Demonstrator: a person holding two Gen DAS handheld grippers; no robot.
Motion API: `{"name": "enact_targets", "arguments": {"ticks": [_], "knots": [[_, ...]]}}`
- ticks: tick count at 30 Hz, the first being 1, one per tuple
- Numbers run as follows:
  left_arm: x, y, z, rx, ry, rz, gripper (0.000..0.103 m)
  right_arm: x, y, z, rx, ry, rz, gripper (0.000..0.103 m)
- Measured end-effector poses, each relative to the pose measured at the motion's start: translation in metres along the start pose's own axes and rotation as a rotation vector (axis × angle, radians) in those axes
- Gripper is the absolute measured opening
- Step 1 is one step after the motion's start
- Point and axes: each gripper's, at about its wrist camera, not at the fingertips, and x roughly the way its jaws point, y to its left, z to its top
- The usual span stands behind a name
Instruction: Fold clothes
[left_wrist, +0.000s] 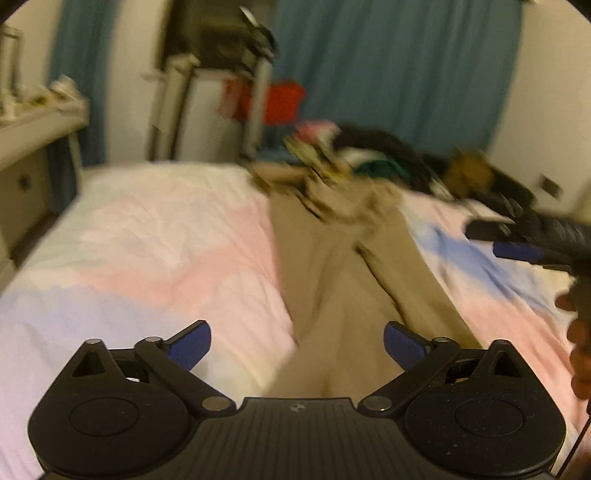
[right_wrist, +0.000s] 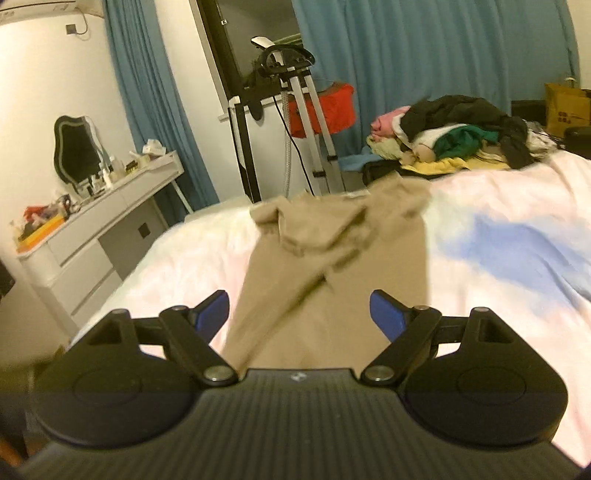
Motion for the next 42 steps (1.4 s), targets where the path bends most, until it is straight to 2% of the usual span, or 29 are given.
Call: {"name": "enact_targets", "arguments": {"ticks": [2,5,7,9,11,13,16,18,19,20,21,22,25,27,31,37,42], "knots": [[-0.007,0.015,0.007,-0.064,0.052,-0.093,0.099,-0.024,-0.011,-0.024,0.025,0.025,-0.01,0.085],[-0.004,0.04,0.012,-0.132,0.173,-0.233,0.099,-0.041,-0.022,-0.051,0.087,0.1,-0.044,0.085],[0.007,0.056,0.009,-0.155,0.246,-0.277,0.097,-0.046,-0.028,-0.059,0.135,0.124,-0.065,0.085],[0.023,0.074,0.002,-0.179,0.333,-0.289,0.09,-0.049,-0.029,-0.058,0.161,0.108,-0.052,0.085],[0.039,0.092,-0.008,-0.218,0.425,-0.255,0.072,-0.051,-0.028,-0.055,0.168,0.089,-0.042,0.085],[0.049,0.107,-0.018,-0.246,0.474,-0.204,0.064,-0.053,-0.027,-0.053,0.175,0.075,-0.034,0.085],[0.051,0.117,-0.024,-0.244,0.489,-0.226,0.061,-0.05,-0.029,-0.054,0.183,0.093,-0.035,0.085],[0.05,0.112,-0.025,-0.198,0.501,-0.235,0.052,-0.046,-0.029,-0.056,0.187,0.108,-0.037,0.085],[0.049,0.107,-0.025,-0.166,0.515,-0.237,0.039,-0.045,-0.03,-0.057,0.193,0.114,-0.035,0.085],[0.049,0.101,-0.024,-0.13,0.531,-0.238,0.019,-0.044,-0.031,-0.057,0.2,0.119,-0.032,0.085],[0.047,0.092,-0.023,-0.073,0.535,-0.217,0.006,-0.043,-0.032,-0.057,0.209,0.122,-0.026,0.085],[0.043,0.082,-0.023,0.0,0.529,-0.176,0.003,-0.043,-0.032,-0.057,0.216,0.124,-0.018,0.085],[0.02,0.046,-0.021,0.207,0.476,-0.111,0.003,-0.046,-0.035,-0.058,0.226,0.121,-0.006,0.085],[-0.002,0.02,-0.02,0.298,0.432,-0.093,0.003,-0.048,-0.038,-0.058,0.236,0.121,-0.007,0.085],[-0.04,-0.045,-0.024,0.46,0.291,-0.069,0.002,-0.054,-0.047,-0.058,0.279,0.106,0.006,0.085],[-0.057,-0.108,-0.048,0.512,0.173,-0.06,0.002,-0.066,-0.052,-0.055,0.299,0.061,0.032,0.085],[-0.028,-0.133,-0.064,0.489,0.216,-0.087,0.002,-0.073,-0.051,-0.053,0.278,0.035,0.037,0.085]]}}
